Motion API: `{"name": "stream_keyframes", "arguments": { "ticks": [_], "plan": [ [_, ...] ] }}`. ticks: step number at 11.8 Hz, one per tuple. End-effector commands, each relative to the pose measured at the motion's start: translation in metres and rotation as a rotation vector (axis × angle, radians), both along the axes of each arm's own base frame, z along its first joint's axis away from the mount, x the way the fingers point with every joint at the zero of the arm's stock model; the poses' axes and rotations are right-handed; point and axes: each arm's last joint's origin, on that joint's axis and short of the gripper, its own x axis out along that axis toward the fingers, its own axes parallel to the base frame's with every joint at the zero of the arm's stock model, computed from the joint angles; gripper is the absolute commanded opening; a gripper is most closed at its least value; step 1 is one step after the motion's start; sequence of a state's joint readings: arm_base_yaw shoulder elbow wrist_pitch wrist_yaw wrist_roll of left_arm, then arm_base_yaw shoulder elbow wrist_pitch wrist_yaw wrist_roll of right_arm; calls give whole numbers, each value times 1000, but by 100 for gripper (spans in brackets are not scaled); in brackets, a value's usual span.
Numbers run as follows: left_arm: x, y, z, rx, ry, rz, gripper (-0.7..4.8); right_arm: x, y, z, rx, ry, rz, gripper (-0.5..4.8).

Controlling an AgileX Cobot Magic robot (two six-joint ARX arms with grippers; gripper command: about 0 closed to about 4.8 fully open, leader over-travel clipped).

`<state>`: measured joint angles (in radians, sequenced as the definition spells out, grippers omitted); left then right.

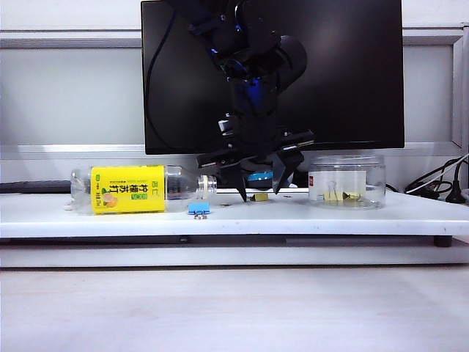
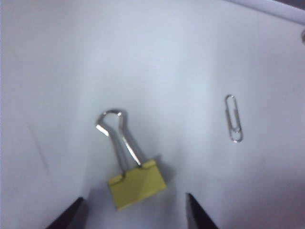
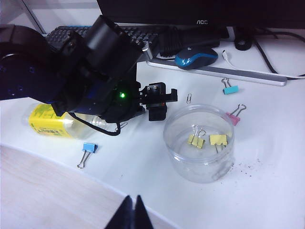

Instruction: Pick up the clips with the largest number of clips of the same color on the table and place them in a round transparent plastic box.

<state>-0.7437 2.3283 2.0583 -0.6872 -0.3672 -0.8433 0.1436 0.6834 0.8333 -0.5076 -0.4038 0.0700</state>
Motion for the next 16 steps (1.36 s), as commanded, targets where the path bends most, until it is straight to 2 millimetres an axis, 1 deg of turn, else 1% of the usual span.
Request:
{"name": "stream_keyframes", "arguments": {
  "ticks": [1, 5, 6, 7, 11, 16],
  "plan": [
    [1, -2, -4, -5, -1, 2, 278, -1, 0, 3, 4, -17, -2, 13],
    [3, -3, -15, 10, 14, 0, 267, -1, 0, 3, 4, -18, -1, 13],
    [3, -3, -16, 20, 15, -7, 240, -1, 0, 3, 3, -18, -2, 13],
    [4, -4, -18, 34, 14, -24, 195, -1, 0, 3, 3, -18, -2, 13],
    [2, -1, -26, 143, 33, -68, 192, -1, 0, 3, 4, -21, -2, 13],
    [1, 0, -41, 195, 87, -70, 192, -3, 0, 5, 5, -35, -1, 13]
  ]
}}
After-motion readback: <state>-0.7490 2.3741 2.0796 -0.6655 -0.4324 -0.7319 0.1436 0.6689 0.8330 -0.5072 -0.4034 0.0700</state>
